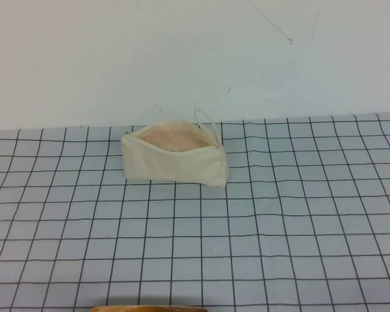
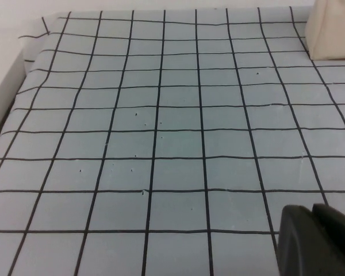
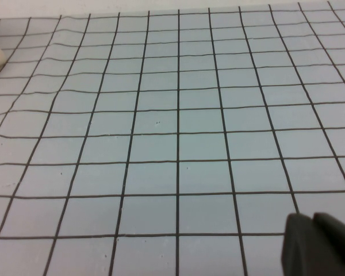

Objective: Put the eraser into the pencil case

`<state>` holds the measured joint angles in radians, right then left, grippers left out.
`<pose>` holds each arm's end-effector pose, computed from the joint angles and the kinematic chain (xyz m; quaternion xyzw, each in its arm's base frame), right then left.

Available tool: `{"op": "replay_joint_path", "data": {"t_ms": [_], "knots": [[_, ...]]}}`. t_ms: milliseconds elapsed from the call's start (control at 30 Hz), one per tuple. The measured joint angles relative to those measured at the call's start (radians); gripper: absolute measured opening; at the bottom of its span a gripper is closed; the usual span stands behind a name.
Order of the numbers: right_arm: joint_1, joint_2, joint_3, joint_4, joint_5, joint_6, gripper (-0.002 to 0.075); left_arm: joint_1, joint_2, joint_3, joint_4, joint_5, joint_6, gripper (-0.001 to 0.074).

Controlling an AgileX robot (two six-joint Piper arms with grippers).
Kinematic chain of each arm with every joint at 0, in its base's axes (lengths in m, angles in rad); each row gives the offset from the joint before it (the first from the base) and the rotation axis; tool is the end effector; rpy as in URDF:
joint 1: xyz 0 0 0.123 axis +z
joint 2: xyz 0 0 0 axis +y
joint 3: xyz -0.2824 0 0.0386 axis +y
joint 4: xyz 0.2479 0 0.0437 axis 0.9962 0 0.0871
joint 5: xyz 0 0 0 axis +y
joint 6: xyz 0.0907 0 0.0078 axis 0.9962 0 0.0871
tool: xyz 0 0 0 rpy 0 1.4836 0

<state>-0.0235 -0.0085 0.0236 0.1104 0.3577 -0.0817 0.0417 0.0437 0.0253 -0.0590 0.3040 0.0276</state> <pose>0.0532 0.0023 0.1736 0.0065 0.7999 0.0149 0.6000 0.0572 0.0008 0.1747 -0.0229 0.8001 -0.0032 0.5994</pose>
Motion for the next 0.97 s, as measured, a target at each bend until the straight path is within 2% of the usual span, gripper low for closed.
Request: {"op": "replay_joint_path", "data": {"t_ms": [233,967], "knots": [[0.0,0.0,0.0,0.0,0.0,0.0,-0.0003,0.048,-0.021,0.0,0.0,0.005,0.0,-0.0001],[0.0,0.0,0.0,0.0,0.0,0.0,-0.0003,0.046,-0.053,-0.004,0.0,0.028,0.0,-0.0001]]}}
